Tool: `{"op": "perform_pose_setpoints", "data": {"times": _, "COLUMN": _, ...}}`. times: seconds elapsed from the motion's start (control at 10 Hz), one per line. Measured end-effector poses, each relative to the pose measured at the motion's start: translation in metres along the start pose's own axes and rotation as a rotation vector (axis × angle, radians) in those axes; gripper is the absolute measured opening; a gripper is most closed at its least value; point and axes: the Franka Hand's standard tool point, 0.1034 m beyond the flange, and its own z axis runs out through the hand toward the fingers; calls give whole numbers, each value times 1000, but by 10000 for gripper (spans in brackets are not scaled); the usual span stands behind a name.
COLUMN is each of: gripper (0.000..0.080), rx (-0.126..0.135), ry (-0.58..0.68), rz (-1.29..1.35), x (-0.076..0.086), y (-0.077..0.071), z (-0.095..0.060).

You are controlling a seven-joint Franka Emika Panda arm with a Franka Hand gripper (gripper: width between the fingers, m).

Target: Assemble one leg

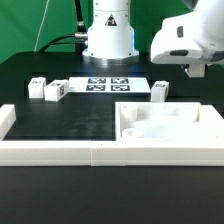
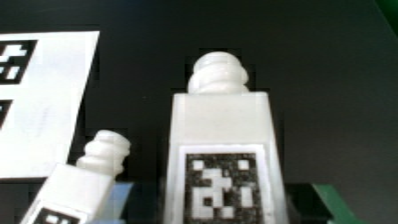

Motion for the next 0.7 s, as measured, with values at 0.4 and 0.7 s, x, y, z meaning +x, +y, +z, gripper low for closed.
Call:
{"op": "perform_pose_setpoints", "data": {"times": 0.4, "gripper": 290, "rx": 29, "ry": 266, "rz": -16, "x": 15, "y": -4, "z": -7}}
{"op": "perform_pose_setpoints", "data": {"times": 0.7, "gripper": 290, "rx": 41, "ry": 496, "rz": -53, "x": 30, "y": 8, "z": -32}}
